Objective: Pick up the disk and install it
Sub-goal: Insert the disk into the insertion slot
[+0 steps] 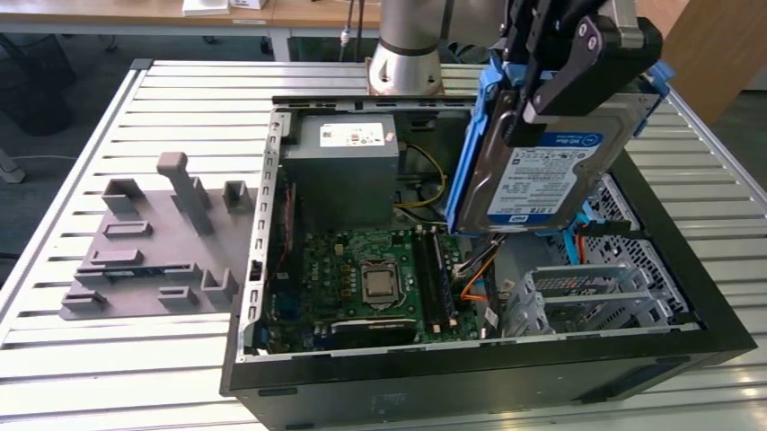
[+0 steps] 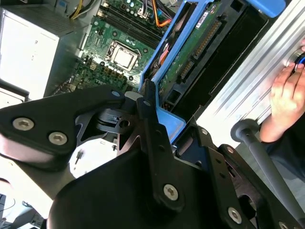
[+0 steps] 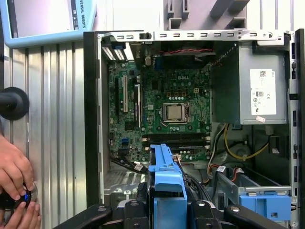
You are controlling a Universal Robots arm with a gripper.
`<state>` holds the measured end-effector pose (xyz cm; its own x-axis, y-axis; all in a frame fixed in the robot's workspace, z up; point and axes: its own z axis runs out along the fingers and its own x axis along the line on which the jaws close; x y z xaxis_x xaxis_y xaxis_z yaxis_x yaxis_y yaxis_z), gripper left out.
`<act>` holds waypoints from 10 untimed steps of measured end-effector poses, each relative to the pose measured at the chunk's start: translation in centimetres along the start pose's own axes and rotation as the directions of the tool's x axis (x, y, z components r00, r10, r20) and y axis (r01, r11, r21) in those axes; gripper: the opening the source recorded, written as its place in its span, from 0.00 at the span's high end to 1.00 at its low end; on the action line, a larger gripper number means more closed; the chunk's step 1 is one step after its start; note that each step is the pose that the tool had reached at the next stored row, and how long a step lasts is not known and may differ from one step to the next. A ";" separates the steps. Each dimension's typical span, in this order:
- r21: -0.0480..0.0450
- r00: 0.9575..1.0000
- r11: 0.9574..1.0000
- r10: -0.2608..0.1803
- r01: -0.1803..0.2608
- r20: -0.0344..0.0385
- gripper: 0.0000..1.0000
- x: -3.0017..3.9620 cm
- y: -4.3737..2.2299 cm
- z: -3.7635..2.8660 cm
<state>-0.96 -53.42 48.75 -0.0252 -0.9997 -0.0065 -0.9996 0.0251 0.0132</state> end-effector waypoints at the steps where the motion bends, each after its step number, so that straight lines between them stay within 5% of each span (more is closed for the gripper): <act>1: 0.000 1.000 1.000 0.000 0.000 0.000 0.64 0.12 -0.01 0.01; 10: 0.000 1.000 1.000 0.000 0.000 0.000 0.64 0.42 -1.12 0.37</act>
<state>0.15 -53.87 48.36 -0.0251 -0.9997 -0.0063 -0.9996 0.0250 0.0131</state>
